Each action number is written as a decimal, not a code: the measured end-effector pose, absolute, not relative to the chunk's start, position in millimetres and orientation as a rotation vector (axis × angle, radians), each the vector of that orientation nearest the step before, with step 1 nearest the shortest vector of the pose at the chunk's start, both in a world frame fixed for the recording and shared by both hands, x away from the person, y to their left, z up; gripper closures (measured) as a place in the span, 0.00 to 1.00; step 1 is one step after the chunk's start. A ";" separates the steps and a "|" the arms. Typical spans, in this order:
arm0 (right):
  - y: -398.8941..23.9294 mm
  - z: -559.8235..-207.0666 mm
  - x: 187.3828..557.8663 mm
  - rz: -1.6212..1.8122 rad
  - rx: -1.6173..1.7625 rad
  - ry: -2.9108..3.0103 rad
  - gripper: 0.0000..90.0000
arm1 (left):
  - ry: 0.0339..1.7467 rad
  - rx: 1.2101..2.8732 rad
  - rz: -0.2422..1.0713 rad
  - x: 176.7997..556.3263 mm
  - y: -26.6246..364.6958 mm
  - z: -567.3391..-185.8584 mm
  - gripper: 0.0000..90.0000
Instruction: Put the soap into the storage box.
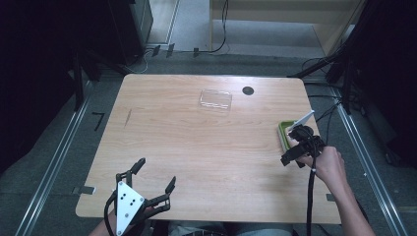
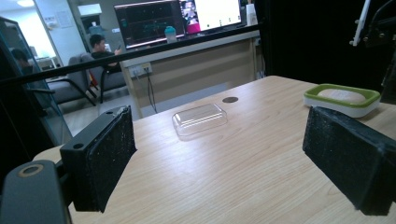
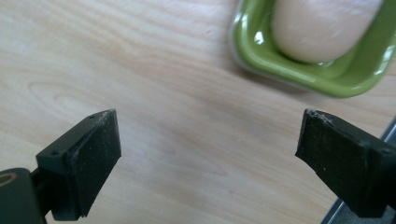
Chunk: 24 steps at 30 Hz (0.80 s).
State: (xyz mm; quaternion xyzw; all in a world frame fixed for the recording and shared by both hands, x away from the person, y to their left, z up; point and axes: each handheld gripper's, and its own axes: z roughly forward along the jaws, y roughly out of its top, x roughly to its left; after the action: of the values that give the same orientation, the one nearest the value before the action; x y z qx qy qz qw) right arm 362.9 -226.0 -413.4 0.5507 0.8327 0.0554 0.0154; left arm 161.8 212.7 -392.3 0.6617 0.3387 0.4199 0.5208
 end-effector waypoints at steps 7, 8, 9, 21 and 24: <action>-215.9 -421.3 345.1 0.163 1.656 2.644 0.07 | 0.812 1.585 1.005 161.9 212.4 -392.5 0.11; -214.5 -421.8 342.5 0.158 1.658 2.649 0.07 | 0.812 1.585 1.006 162.0 212.4 -392.5 0.11; -214.4 -422.9 341.3 0.162 1.647 2.653 0.07 | 0.813 1.585 1.006 162.0 212.4 -392.4 0.11; -208.8 -442.9 314.5 0.117 1.606 2.702 0.09 | 0.810 1.583 1.002 163.1 211.5 -392.3 0.11; -209.5 -447.5 307.6 0.113 1.598 2.716 0.10 | 0.808 1.582 1.000 163.4 211.7 -392.3 0.11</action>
State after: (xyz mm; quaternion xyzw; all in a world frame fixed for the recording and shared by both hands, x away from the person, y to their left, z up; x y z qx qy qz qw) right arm 307.6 -209.5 -447.5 0.5068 0.8613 0.0358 -0.0060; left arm 163.4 211.7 -392.3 0.6611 0.3375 0.4177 0.5241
